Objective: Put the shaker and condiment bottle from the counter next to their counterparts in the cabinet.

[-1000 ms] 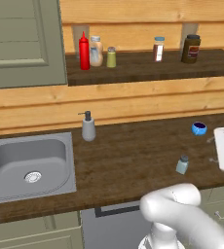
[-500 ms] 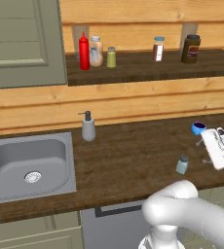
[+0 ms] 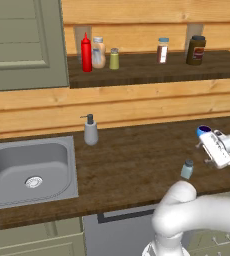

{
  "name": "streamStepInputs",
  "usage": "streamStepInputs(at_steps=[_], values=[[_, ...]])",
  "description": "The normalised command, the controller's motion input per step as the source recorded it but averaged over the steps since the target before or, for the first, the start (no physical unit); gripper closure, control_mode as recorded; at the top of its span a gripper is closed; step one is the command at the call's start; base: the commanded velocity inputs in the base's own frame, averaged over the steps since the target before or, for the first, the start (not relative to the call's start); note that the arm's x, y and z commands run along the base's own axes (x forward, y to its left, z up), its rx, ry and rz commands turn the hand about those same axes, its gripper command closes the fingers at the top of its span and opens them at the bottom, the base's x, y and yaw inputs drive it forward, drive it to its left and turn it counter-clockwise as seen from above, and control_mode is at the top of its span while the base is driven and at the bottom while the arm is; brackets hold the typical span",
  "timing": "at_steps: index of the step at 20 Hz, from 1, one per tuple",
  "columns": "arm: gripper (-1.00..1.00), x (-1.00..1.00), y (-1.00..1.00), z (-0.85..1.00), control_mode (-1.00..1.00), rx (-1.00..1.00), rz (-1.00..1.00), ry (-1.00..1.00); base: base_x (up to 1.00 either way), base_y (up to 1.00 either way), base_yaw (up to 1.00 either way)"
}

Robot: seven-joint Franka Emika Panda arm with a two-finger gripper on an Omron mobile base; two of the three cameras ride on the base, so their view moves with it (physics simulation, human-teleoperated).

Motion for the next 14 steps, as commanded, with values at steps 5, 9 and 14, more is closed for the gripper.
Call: streamStepInputs(at_steps=[5, 9, 14], values=[[-1.0, 0.04, -0.14, -0.11, -1.0, 0.23, 0.07, 0.25, 0.0, 0.0, 0.0], [-1.0, -0.39, 0.03, 0.0, -1.0, 0.01, 0.08, -0.08, 0.0, 0.0, 0.0], [-1.0, -0.37, 0.26, -0.02, -1.0, -0.17, 0.05, -0.35, 0.0, 0.0, 0.0]])
